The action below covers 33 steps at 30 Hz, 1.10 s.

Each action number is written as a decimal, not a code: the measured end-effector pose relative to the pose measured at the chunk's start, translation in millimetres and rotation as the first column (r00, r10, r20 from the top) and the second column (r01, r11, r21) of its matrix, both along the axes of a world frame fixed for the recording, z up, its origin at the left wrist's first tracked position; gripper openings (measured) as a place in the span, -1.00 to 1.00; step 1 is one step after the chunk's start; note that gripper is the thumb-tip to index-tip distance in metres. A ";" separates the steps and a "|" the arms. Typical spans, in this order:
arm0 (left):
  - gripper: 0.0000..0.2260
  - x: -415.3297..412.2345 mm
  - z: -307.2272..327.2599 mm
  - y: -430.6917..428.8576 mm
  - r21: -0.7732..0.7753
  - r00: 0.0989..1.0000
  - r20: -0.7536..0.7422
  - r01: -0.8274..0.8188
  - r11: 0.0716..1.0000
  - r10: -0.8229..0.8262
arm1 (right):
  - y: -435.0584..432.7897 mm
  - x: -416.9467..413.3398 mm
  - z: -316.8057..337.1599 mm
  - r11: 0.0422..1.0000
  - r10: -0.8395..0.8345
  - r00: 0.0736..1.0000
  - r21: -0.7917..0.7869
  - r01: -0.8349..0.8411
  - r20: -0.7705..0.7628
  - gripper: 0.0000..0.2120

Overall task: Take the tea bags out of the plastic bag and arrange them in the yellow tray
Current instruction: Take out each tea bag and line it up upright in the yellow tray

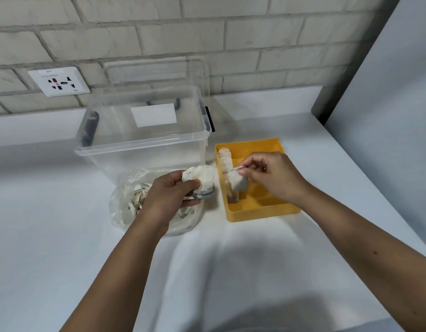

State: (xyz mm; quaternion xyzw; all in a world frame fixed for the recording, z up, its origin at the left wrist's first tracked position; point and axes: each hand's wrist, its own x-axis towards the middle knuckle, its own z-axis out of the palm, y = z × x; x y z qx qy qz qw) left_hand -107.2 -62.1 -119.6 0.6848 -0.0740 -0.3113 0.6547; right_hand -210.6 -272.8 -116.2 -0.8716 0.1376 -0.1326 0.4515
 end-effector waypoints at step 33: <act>-0.85 -5.4 -15.8 -16.0 -0.035 0.996 -0.073 0.039 0.999 -0.042 | 26.2 11.6 -24.7 0.940 -0.108 0.994 0.325 0.107 -0.016 -0.85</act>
